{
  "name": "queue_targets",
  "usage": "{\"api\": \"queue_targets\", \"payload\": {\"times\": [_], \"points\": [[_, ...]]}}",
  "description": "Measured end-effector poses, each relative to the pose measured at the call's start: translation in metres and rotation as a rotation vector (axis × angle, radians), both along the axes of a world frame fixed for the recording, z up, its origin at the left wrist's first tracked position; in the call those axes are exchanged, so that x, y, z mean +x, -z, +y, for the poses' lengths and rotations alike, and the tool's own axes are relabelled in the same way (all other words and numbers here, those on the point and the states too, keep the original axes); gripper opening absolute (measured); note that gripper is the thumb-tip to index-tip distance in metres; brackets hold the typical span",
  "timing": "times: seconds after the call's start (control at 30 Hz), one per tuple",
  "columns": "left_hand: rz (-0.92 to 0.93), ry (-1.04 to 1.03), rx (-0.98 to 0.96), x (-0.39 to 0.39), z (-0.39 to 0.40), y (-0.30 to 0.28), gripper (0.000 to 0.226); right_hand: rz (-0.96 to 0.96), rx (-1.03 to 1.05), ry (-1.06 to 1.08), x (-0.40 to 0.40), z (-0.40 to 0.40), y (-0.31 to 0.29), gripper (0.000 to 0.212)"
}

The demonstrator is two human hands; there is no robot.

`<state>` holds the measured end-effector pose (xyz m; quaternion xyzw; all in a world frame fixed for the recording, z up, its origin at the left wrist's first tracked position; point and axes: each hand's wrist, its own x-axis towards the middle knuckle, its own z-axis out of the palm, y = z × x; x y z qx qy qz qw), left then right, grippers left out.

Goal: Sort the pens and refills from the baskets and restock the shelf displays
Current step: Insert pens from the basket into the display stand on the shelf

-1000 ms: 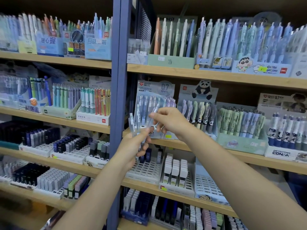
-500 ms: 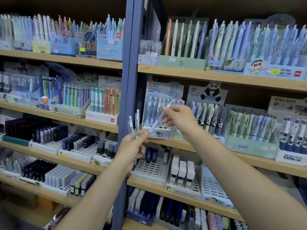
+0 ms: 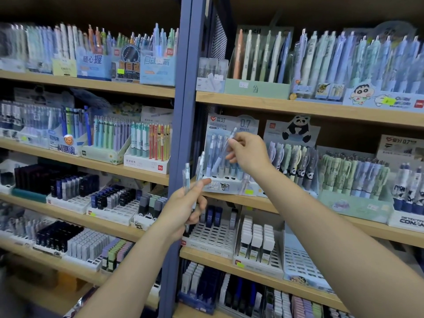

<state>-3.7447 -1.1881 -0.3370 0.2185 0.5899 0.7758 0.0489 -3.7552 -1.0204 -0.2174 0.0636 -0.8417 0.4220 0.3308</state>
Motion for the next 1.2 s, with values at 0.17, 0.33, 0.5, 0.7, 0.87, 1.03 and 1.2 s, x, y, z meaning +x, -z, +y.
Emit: {"api": "queue_targets", "payload": {"times": [0.17, 0.33, 0.5, 0.7, 0.87, 1.03, 1.2], "points": [[-0.07, 0.036, 0.06, 0.0, -0.001, 0.0, 0.035, -0.082, 0.125, 0.028, 0.0, -0.001, -0.002, 0.025], [-0.147, 0.159, 0.218, -0.001, 0.002, 0.001, 0.038, -0.096, 0.202, 0.065, -0.007, -0.007, 0.005, 0.026], [-0.138, 0.202, 0.237, 0.001, -0.001, 0.0, 0.035, -0.022, 0.274, 0.164, -0.016, -0.01, 0.006, 0.024], [-0.066, 0.155, 0.199, 0.001, 0.0, -0.001, 0.04, -0.094, 0.274, 0.155, -0.009, -0.004, -0.002, 0.036], [-0.017, 0.004, 0.102, -0.004, 0.017, -0.003, 0.029, -0.304, -0.014, -0.211, 0.028, 0.0, -0.002, 0.041], [-0.01, -0.001, 0.06, 0.0, 0.041, -0.01, 0.014, -0.323, 0.022, -0.243, 0.037, 0.02, 0.002, 0.026], [-0.168, -0.073, -0.002, -0.001, 0.045, -0.009, 0.035, -0.136, -0.16, -0.102, 0.029, 0.047, -0.008, 0.018]]}}
